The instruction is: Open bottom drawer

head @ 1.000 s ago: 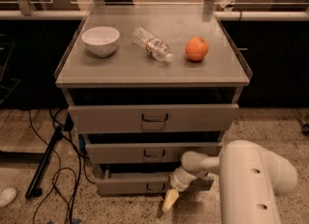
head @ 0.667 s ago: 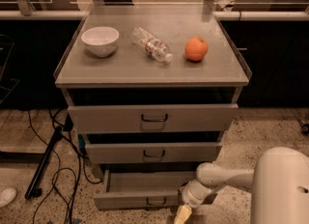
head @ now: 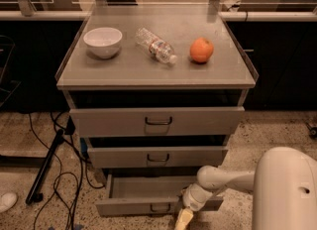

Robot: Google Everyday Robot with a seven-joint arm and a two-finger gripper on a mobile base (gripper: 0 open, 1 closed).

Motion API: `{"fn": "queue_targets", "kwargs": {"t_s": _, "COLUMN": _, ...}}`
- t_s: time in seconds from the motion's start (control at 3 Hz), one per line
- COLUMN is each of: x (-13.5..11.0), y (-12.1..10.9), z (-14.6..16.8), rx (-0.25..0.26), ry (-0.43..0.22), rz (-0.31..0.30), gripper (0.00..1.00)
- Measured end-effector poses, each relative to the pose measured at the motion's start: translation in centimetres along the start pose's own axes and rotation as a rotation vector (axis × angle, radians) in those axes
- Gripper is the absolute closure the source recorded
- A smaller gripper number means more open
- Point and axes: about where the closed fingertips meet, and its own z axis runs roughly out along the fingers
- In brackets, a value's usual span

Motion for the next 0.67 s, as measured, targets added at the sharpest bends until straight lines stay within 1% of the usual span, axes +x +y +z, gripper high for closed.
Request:
{"fn": "queue_targets", "kwargs": {"t_s": 0.33, "x": -1.9, "y": -1.8, "z": 0.0, "rx": 0.036, "ry": -0.006, "rz": -0.013, "gripper": 0.00}}
{"fn": "queue_targets", "kwargs": {"t_s": 0.67, "x": -2.7, "y": -3.5, "z": 1.1, "rx": 0.045, "ry": 0.014, "rz": -0.014, "gripper": 0.00}}
